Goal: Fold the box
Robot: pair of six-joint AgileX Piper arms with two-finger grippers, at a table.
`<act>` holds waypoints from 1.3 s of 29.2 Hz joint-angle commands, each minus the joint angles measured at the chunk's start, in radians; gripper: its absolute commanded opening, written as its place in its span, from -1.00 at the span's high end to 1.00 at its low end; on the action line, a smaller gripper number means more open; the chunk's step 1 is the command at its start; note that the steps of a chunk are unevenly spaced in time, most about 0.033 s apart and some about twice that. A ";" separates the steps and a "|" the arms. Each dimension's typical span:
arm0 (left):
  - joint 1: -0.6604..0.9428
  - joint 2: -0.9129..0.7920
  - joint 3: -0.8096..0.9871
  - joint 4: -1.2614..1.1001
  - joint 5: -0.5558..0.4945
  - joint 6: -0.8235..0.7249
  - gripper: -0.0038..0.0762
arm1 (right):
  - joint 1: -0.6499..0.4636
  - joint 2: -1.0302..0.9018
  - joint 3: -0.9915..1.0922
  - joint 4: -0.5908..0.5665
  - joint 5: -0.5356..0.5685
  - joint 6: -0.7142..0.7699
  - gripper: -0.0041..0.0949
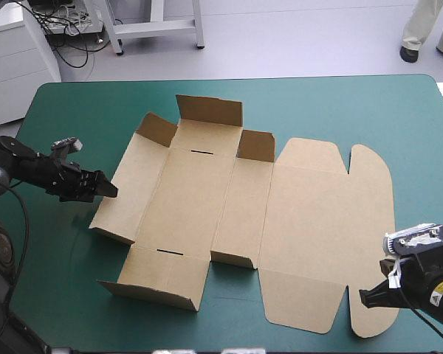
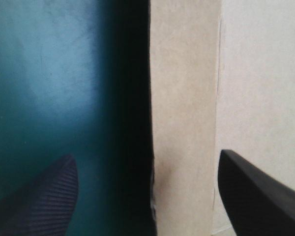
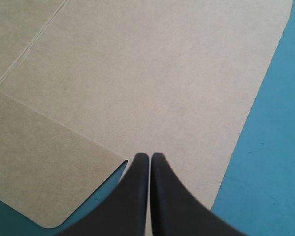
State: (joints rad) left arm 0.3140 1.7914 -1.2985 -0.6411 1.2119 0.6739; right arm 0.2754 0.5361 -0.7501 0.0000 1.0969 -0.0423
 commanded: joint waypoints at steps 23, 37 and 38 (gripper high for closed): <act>-0.131 0.033 -0.027 0.001 0.095 -0.015 -0.21 | -0.005 0.006 -0.024 0.000 -0.053 -0.009 0.93; -0.131 0.038 0.012 -0.059 0.094 0.015 0.45 | -0.005 0.006 -0.024 0.005 -0.051 -0.009 0.93; -0.131 0.038 0.012 -0.059 0.094 0.015 0.66 | -0.005 0.006 -0.024 0.005 -0.051 -0.009 0.93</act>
State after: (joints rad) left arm 0.1890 1.8665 -1.2727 -0.6533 1.1902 0.6918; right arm 0.2754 0.5361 -0.7501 0.0000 1.0969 -0.0423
